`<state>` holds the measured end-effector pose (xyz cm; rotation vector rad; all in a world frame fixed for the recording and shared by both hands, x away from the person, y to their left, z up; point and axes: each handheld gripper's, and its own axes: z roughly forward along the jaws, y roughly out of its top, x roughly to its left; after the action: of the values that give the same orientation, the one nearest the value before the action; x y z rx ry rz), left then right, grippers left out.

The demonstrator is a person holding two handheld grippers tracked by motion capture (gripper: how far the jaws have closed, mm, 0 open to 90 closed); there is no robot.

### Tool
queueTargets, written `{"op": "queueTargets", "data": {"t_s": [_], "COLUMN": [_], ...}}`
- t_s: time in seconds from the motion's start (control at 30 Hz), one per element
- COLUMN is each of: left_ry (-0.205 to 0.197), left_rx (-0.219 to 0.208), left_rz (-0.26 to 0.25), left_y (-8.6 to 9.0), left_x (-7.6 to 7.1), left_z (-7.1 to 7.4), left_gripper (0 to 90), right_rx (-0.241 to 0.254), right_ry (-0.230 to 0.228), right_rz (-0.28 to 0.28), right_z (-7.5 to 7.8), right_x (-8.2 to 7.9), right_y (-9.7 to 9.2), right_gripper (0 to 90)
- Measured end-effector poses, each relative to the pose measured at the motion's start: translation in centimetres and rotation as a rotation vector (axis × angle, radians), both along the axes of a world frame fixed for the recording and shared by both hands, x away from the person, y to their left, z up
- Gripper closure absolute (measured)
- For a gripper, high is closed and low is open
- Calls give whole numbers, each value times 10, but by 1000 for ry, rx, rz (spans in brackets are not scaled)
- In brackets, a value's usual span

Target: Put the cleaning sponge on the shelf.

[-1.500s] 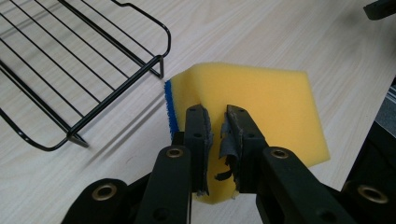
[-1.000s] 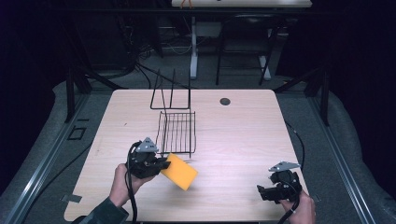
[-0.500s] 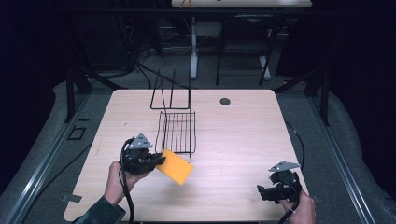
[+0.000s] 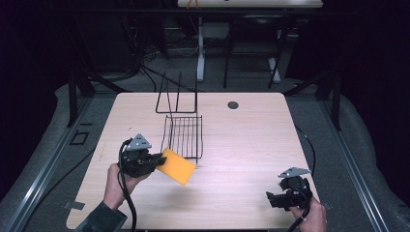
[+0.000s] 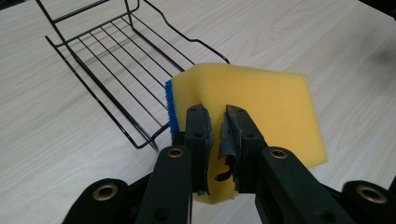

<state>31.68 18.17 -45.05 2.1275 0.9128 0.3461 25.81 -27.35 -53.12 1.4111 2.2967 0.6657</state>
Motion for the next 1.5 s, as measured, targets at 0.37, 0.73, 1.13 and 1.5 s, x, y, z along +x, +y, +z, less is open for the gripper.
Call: {"op": "queueTargets", "data": {"t_s": [0.37, 0.73, 1.13, 1.5], "left_ry": [-38, -72, -103, -77], "left_rx": [-28, -30, -55, -54], "left_rz": [35, 72, 111, 129], "left_y": [9, 11, 10, 4], "left_x": [8, 23, 37, 56], "left_z": [8, 14, 15, 3], "left_gripper": [799, 799, 796, 795], "right_rx": [-4, -7, -7, -10], "right_ry": [-2, 3, 3, 4], "right_rz": [2, 1, -1, 2], "right_z": [0, 0, -1, -1], "right_x": [0, 0, 0, 0], "right_y": [0, 1, 1, 1], "right_gripper": [121, 122, 123, 124]}}
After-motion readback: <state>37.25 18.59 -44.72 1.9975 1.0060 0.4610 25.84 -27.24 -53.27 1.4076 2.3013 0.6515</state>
